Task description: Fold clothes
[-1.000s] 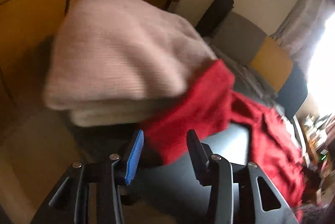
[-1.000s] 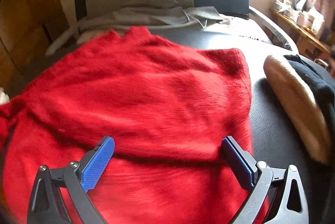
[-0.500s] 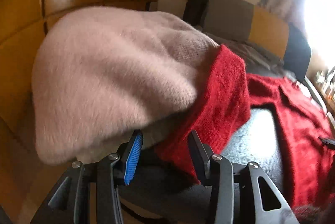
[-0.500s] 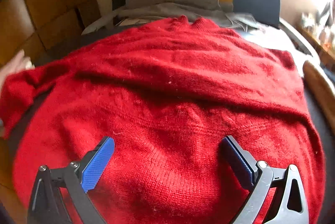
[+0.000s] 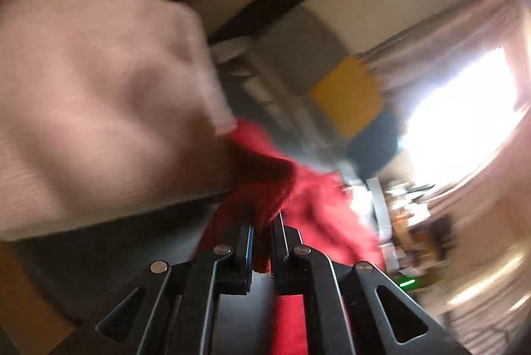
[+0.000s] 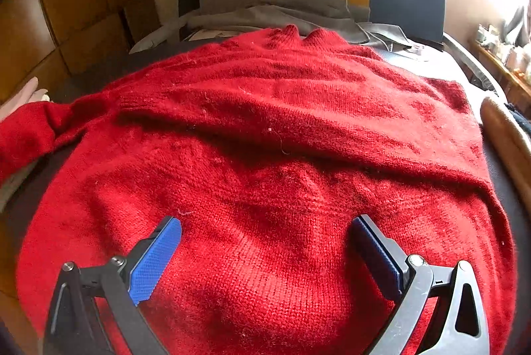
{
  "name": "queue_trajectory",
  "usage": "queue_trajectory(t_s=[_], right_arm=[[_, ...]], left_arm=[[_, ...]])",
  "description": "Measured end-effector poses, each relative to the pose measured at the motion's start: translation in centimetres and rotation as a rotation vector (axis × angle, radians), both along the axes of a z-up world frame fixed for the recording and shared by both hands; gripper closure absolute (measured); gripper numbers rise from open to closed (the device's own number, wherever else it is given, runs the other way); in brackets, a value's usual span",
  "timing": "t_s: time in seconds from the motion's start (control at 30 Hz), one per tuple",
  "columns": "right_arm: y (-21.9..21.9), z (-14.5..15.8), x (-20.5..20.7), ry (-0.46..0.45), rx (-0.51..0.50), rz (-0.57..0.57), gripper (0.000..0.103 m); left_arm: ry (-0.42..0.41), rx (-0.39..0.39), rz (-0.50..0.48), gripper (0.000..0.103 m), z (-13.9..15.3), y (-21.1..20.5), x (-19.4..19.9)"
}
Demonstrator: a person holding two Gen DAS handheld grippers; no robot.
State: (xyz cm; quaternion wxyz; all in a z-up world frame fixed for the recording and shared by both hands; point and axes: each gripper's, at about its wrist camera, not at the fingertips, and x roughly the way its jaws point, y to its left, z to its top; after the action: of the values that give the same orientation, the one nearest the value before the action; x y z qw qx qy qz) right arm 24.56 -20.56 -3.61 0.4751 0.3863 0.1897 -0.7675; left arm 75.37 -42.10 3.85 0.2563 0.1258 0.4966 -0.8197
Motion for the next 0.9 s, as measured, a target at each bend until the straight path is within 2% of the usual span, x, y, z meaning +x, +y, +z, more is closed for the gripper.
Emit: queue_trajectory(t_s=[0.1,0.17,0.43,0.57,0.67,0.77,0.83,0.87,0.9], right_arm=[[0.4,0.1,-0.3,-0.028,-0.033,0.001,0.000],[0.7,0.2,-0.6,-0.049,-0.056,0.001,0.000],[2.0,0.4,-2.0,-0.157,-0.172,0.000,0.000],[2.0,0.4,-2.1,-0.172,-0.190,-0.001,0.000],[2.1,0.4,-2.1,-0.177,-0.196,0.000,0.000],[2.2,0.3,-2.4,-0.190,-0.209,-0.001,0.000],[2.3,0.3,-2.5,-0.200,-0.218,-0.001,0.000],[2.4,0.3,-2.6,-0.205,-0.222,-0.001,0.000],[2.5,0.5,-2.6,-0.212,-0.226,0.003,0.000]], left_arm=[[0.137,0.031,-0.080,0.097,1.9,-0.6,-3.9],[0.183,0.036,-0.125,0.097,3.2,-0.8,-7.4],[0.138,-0.029,-0.331,0.097,5.4,0.1,-23.2],[0.040,0.012,-0.446,0.097,2.4,1.1,-32.1],[-0.047,0.052,-0.510,0.097,-1.3,2.5,-36.5],[-0.134,0.074,-0.553,0.097,-4.4,4.6,-38.8],[-0.195,0.075,-0.544,0.090,-5.8,4.1,-40.1],[-0.205,0.092,-0.542,0.083,-6.4,3.3,-40.4],[-0.198,0.103,-0.539,0.082,-6.7,2.8,-40.2]])
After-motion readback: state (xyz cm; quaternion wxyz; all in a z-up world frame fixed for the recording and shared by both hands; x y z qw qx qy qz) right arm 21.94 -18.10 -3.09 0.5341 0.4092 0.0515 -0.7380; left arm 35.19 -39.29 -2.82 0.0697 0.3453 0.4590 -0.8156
